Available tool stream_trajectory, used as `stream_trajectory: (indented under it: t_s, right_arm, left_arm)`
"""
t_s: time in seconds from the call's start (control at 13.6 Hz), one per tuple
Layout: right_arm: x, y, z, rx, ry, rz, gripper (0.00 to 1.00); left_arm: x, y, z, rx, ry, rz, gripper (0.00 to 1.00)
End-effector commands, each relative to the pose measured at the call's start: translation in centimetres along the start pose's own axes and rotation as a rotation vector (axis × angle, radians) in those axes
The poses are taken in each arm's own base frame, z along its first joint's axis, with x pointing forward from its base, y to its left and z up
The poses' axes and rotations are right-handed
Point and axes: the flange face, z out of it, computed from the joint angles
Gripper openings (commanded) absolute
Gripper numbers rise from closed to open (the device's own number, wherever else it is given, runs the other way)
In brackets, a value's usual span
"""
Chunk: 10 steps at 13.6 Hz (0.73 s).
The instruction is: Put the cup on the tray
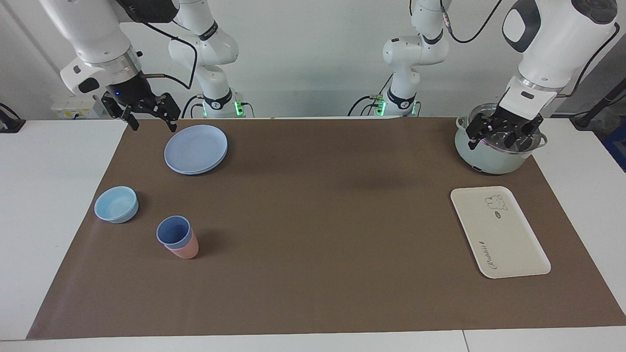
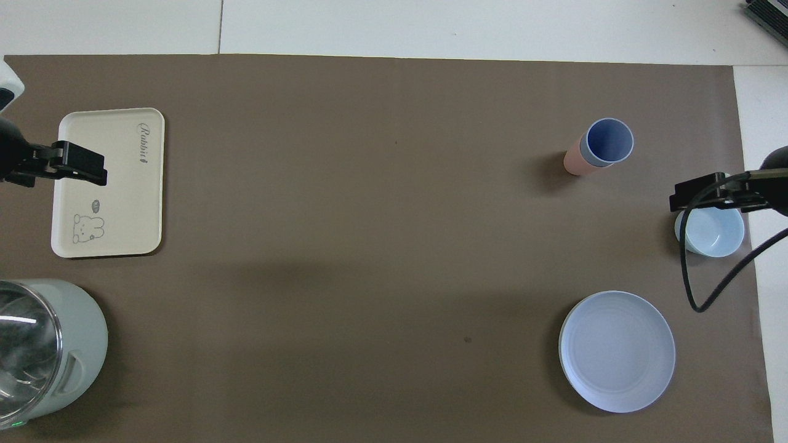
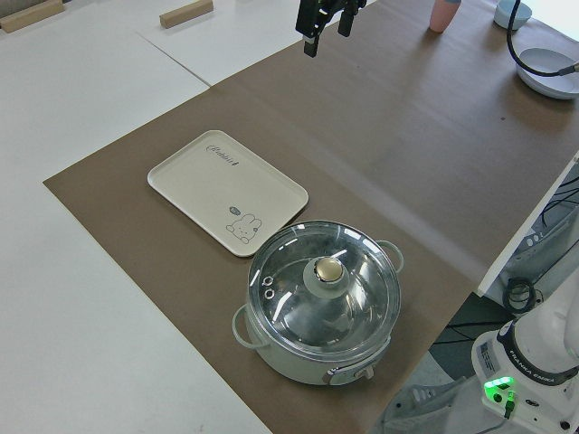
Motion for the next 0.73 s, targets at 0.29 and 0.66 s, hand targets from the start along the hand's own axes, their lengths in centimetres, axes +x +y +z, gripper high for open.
stream_trajectory:
  t_s: [0.29, 0.66]
  right_arm:
    - [-0.5, 6.0, 7.2, 0.122, 0.279, -0.358, 1.0]
    - [0.7, 12.3, 14.9, 0.265, 0.479, -0.602, 1.0]
  left_arm:
    - [-0.9, -0.1, -0.2, 0.017, 0.001, 0.008, 1.0]
    - [-1.1, 0.0, -0.2, 0.018, 0.0, 0.004, 1.0]
